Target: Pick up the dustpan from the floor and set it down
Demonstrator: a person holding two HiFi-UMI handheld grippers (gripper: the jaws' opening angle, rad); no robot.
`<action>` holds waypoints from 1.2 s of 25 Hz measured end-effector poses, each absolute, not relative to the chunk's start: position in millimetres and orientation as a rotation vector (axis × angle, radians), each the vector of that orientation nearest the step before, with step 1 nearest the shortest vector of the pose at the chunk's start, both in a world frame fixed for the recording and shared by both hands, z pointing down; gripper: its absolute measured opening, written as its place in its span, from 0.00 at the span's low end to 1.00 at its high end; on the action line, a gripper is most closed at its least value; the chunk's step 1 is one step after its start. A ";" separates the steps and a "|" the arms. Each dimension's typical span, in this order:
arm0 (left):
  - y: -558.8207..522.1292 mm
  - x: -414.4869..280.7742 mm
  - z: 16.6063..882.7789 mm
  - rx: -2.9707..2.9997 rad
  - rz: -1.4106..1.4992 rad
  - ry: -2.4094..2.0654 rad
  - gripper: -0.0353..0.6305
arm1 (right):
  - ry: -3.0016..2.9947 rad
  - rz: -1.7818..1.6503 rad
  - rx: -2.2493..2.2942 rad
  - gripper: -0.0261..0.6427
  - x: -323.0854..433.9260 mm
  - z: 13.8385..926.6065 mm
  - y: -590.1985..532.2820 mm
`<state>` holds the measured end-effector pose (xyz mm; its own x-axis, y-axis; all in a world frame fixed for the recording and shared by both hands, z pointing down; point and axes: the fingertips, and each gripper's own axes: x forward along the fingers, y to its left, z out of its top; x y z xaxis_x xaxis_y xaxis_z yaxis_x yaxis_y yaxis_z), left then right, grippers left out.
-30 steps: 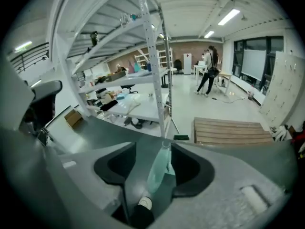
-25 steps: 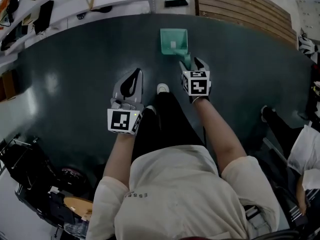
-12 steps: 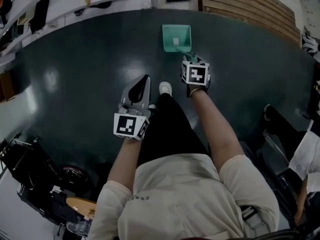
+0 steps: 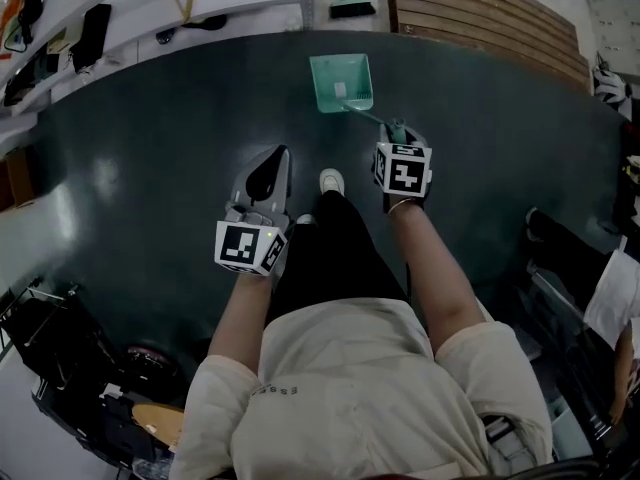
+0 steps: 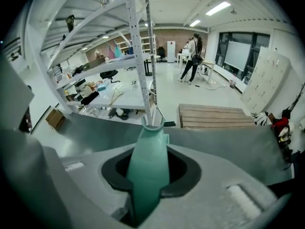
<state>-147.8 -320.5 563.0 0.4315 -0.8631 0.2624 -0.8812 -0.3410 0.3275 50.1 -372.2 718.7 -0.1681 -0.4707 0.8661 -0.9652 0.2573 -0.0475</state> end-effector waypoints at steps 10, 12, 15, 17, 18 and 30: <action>-258.1 -184.6 465.9 2.367 -0.034 -1.575 0.06 | -1.886 0.751 1.433 0.15 57.0 588.3 -294.5; -245.2 -194.2 447.6 2.387 -0.047 -1.606 0.06 | -1.907 0.716 1.455 0.15 58.8 563.4 -277.5; -226.8 -207.1 425.3 2.421 -0.079 -1.650 0.06 | -1.937 0.657 1.484 0.15 63.0 531.1 -251.6; -217.4 -218.0 415.5 2.434 -0.100 -1.690 0.06 | -1.949 0.638 1.506 0.15 64.4 514.7 -238.4; -212.7 -222.6 413.3 2.436 -0.102 -1.704 0.06 | -1.952 0.634 1.514 0.15 64.4 508.7 -232.5; -196.9 -216.0 398.1 2.461 -0.160 -1.664 0.06 | -1.932 0.622 1.507 0.15 69.6 503.0 -210.9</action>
<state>-216.0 -196.9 398.1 0.3729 -0.9279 0.0043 -0.9101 -0.3649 0.1964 69.6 -210.9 503.0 -0.1720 -0.6862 0.7068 -0.9697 0.2442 0.0012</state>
